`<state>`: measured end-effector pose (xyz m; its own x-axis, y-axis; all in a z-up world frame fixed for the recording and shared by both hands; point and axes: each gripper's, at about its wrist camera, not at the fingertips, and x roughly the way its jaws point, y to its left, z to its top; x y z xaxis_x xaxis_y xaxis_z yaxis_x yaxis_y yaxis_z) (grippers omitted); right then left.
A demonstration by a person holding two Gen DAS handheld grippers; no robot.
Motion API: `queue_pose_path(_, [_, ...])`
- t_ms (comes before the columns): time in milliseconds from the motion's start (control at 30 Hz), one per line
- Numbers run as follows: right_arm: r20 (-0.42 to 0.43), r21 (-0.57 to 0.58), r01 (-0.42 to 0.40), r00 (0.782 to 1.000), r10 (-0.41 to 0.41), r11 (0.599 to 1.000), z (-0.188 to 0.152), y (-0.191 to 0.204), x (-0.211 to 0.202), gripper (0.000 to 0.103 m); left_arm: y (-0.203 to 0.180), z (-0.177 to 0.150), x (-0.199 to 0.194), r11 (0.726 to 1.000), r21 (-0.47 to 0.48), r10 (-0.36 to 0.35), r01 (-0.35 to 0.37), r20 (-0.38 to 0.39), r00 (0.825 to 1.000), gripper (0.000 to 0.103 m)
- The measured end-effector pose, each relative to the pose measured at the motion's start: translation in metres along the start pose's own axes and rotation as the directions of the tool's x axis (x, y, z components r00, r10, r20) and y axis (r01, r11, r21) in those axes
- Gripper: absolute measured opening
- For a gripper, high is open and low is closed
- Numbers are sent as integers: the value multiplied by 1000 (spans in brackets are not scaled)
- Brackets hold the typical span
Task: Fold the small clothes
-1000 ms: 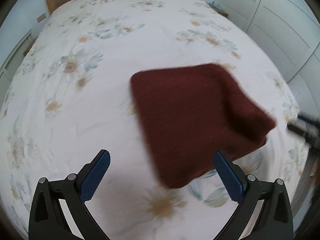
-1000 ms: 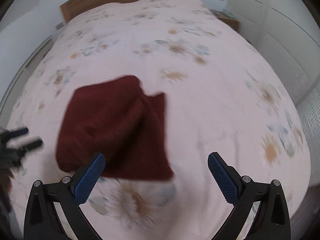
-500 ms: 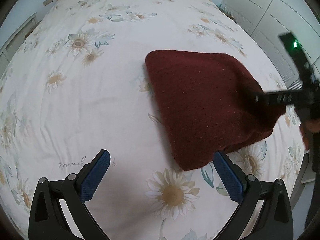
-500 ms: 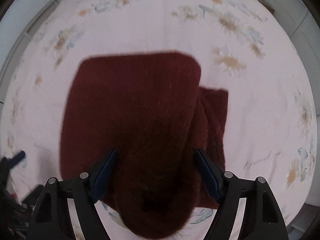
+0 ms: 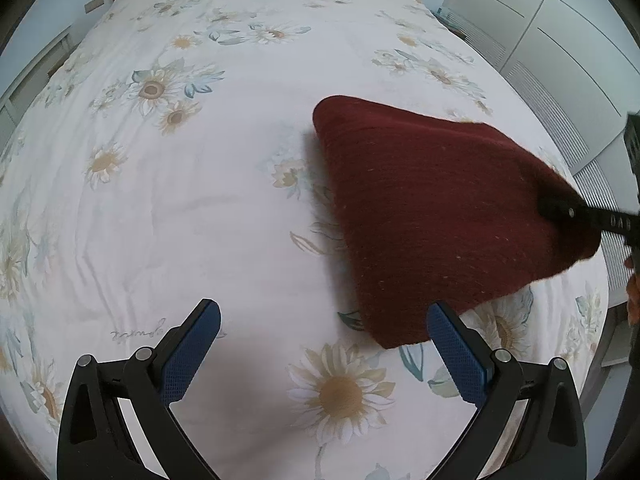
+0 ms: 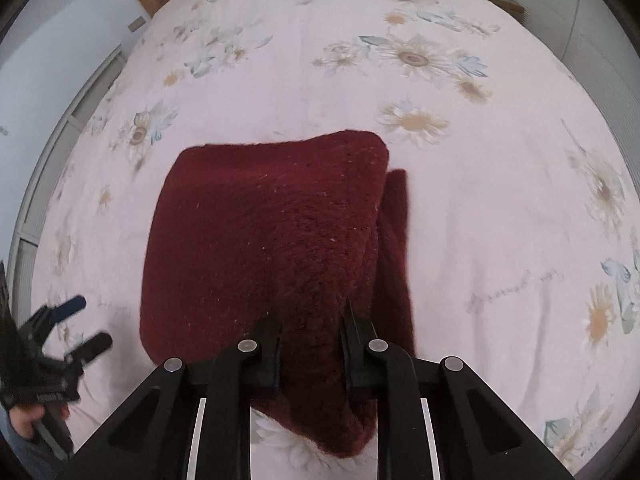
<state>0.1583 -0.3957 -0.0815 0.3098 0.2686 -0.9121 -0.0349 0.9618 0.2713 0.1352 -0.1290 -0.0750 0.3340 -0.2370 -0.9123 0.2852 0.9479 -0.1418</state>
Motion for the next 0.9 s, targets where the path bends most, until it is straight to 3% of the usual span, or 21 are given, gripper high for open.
queue_pose_path(133, [-5, 40, 29, 1000, -29, 999, -15, -25, 9, 20, -7, 2, 5, 1000, 14, -7, 7, -10, 1000, 102])
queue_pose_path(200, [-2, 66, -4, 1000, 4, 998, -17, -35, 20, 23, -8, 3, 9, 1000, 7, -17, 17, -22, 1000, 102])
queue_pose_path(300, [-4, 96, -20, 1000, 20, 995, -18, -39, 27, 41, -10, 5, 13, 999, 0, -33, 33, -36, 999, 102])
queue_pose_path(400, [-6, 58, 65, 998, -64, 996, -17, -34, 29, 72, -11, 9, 17, 999, -1, -37, 37, -49, 998, 102])
queue_pose_path(433, [-9, 50, 78, 997, -78, 996, -15, -32, 30, 77, -11, 12, 19, 1000, -1, -28, 28, -53, 998, 102])
queue_pose_path(700, [19, 47, 84, 996, -85, 995, 4, -25, 9, 85, -19, 48, 28, 999, -9, -53, 53, -70, 996, 102])
queue_pose_path(767, [26, 27, 82, 996, -83, 996, 12, -19, 8, 91, -20, 59, 33, 998, -24, -63, 61, -71, 995, 102])
queue_pose_path(833, [29, 5, 86, 996, -86, 996, 19, -11, 14, 103, -22, 70, 42, 996, -49, -84, 81, -80, 993, 102])
queue_pose_path(900, [20, 7, 61, 998, -61, 998, 24, -9, 25, 103, -25, 78, 51, 994, -63, -100, 95, -88, 991, 102])
